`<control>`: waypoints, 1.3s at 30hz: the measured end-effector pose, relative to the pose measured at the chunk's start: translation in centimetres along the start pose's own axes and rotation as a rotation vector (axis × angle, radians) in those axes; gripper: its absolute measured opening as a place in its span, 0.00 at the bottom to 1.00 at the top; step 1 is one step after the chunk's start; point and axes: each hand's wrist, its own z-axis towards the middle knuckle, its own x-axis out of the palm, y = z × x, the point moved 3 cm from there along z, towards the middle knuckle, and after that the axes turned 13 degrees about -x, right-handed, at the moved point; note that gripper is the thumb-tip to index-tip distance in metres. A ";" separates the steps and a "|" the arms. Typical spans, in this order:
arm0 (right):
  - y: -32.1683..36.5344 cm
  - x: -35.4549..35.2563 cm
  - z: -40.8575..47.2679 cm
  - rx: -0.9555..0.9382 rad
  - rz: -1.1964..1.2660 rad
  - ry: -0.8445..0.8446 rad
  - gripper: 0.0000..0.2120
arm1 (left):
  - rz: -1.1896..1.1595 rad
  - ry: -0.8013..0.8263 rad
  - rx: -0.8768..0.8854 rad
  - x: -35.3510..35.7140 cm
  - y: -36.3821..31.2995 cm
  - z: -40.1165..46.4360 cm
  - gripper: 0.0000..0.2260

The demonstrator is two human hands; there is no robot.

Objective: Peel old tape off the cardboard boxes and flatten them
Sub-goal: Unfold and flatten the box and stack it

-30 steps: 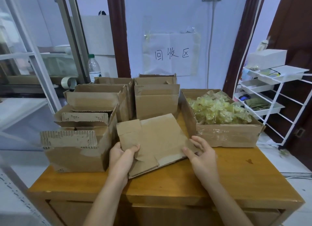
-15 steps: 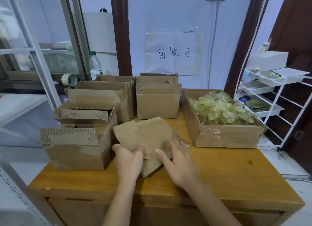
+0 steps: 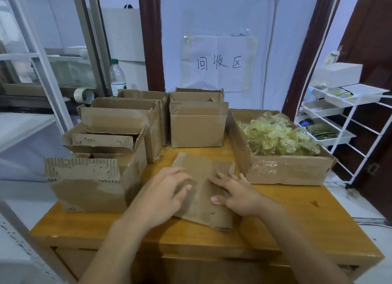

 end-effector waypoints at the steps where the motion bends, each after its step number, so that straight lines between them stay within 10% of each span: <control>1: -0.1 -0.2 0.1 -0.001 -0.011 0.013 0.31 | 0.107 0.030 0.041 1.4 0.3 1.1 0.19; 26: -1.6 1.8 4.1 0.115 -0.163 -0.210 0.32 | 0.190 0.086 -0.090 7.4 1.5 6.7 0.30; 39: 2.3 -5.3 4.2 -0.026 0.129 -0.392 0.32 | -0.128 -0.084 -0.001 -2.1 -2.8 9.1 0.27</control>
